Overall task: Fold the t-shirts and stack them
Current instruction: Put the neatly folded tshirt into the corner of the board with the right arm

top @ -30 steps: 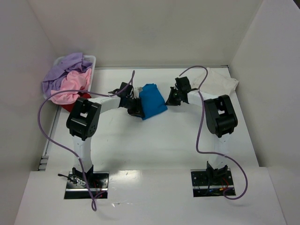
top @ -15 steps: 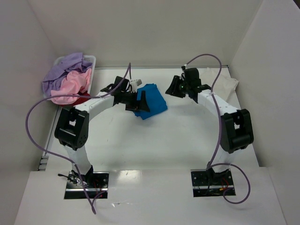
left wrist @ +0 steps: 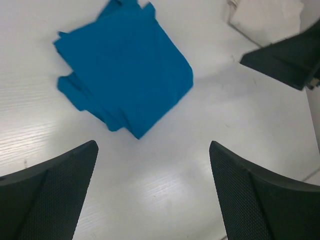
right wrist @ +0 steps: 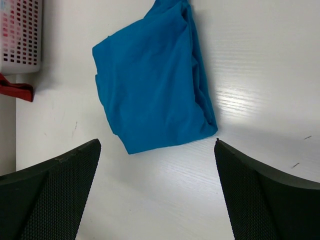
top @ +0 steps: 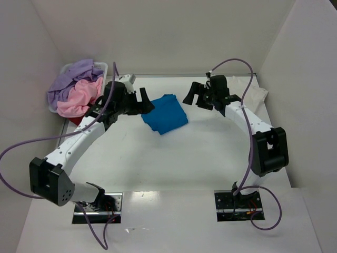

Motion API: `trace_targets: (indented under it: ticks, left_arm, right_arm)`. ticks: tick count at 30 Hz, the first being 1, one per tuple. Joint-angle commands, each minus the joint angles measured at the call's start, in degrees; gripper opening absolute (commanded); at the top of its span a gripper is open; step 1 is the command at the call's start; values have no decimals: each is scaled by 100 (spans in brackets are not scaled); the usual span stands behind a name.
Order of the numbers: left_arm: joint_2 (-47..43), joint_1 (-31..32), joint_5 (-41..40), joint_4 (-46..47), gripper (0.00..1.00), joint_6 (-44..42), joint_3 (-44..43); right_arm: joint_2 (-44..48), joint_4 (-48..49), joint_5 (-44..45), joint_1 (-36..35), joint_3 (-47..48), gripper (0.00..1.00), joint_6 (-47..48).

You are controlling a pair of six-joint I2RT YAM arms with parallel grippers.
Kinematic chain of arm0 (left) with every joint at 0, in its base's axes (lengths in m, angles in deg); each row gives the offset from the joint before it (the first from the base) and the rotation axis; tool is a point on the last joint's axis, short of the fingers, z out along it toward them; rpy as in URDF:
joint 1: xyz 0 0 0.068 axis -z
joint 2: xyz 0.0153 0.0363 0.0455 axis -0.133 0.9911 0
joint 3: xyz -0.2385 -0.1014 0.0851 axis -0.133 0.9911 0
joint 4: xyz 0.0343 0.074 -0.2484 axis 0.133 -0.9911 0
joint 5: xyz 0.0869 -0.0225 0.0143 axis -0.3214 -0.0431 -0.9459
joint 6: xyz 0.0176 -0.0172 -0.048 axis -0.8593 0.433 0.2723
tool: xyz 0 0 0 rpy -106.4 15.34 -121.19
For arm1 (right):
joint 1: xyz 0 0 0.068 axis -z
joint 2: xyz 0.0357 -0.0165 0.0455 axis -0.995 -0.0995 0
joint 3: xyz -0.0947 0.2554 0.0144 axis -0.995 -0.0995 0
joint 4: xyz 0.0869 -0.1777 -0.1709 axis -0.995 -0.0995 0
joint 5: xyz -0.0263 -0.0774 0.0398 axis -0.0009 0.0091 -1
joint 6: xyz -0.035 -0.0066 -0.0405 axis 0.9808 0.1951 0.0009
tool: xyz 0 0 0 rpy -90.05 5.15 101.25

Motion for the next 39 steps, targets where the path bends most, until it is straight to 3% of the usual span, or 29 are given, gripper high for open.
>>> trace_targets:
  ticks: [1, 10, 25, 39]
  left_arm:
    - [-61, -65, -1003, -164, 100, 328, 189]
    - [-359, -170, -1813, -270, 100, 434, 408]
    - [-192, -715, -1901, -463, 100, 162, 285]
    - [-192, -768, -1488, -569, 100, -128, 180]
  right_arm:
    - [371, -53, 170, 183, 127, 100, 141]
    - [371, 211, 171, 351, 74, 100, 246]
    - [90, 202, 224, 404, 145, 100, 352]
    - [142, 264, 171, 404, 39, 100, 299]
